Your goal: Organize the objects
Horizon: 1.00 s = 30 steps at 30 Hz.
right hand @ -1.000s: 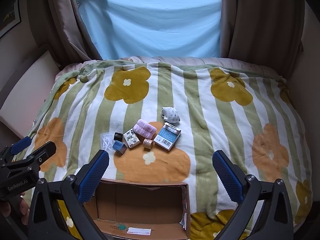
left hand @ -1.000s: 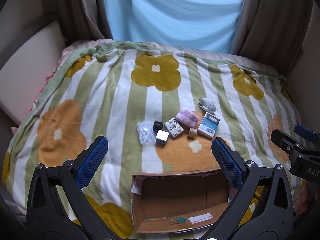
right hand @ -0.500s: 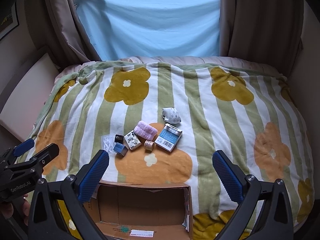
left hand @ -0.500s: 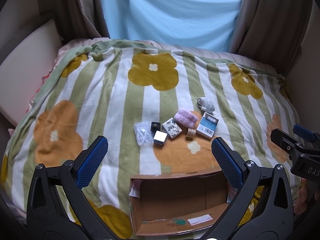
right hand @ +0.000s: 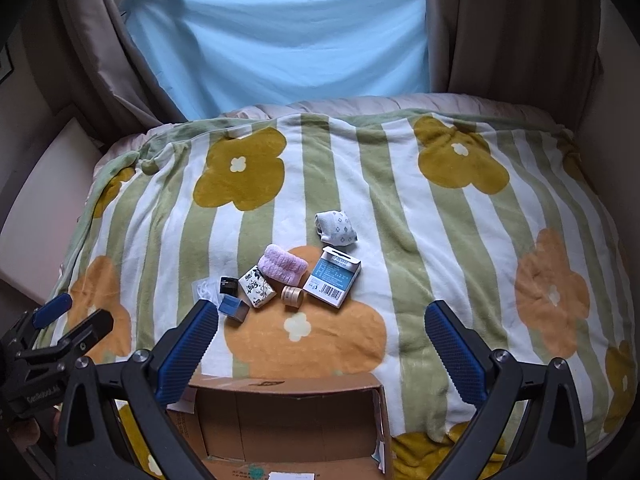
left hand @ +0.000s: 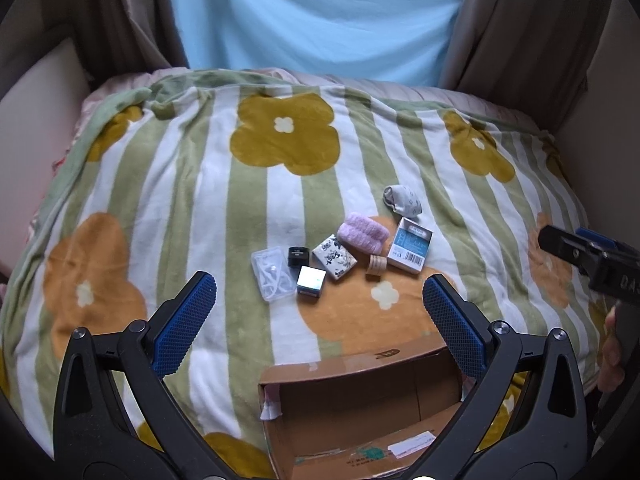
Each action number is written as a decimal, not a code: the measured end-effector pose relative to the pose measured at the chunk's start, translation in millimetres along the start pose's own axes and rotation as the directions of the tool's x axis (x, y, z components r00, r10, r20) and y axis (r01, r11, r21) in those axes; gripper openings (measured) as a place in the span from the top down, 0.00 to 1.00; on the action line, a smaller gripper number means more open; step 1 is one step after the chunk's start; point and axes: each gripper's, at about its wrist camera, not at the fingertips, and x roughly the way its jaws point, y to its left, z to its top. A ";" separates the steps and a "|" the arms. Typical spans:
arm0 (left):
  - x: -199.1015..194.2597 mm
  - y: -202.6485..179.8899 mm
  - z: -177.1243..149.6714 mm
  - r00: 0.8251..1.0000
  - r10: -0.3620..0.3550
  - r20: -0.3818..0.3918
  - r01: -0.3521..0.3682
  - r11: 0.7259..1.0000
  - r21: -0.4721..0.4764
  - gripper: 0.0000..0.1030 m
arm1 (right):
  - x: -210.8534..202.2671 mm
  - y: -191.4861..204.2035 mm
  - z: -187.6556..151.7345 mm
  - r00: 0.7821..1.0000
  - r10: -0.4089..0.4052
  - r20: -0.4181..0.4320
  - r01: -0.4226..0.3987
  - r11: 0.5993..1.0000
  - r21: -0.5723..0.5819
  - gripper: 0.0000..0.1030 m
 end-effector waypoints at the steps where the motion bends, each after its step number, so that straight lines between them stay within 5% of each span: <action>1: 8.3 2.1 1.1 1.000 -0.011 -0.011 0.011 1.000 0.009 0.00 | 7.7 -1.1 2.6 1.000 0.001 -0.010 -0.001 1.000 0.011 0.01; 13: 144.1 20.1 -5.9 0.959 -0.152 -0.239 0.166 0.985 0.039 0.18 | 128.6 -21.4 19.7 0.987 0.011 -0.161 0.016 0.986 0.166 0.01; 24: 232.5 16.5 -16.6 0.911 -0.127 -0.394 0.178 0.979 0.097 0.21 | 230.0 -34.0 19.5 0.955 -0.017 -0.297 0.096 0.962 0.254 0.01; 30: 262.2 13.8 -20.0 0.881 -0.110 -0.460 0.176 0.979 0.102 0.32 | 265.6 -43.5 14.0 0.935 -0.028 -0.353 0.136 0.949 0.284 0.03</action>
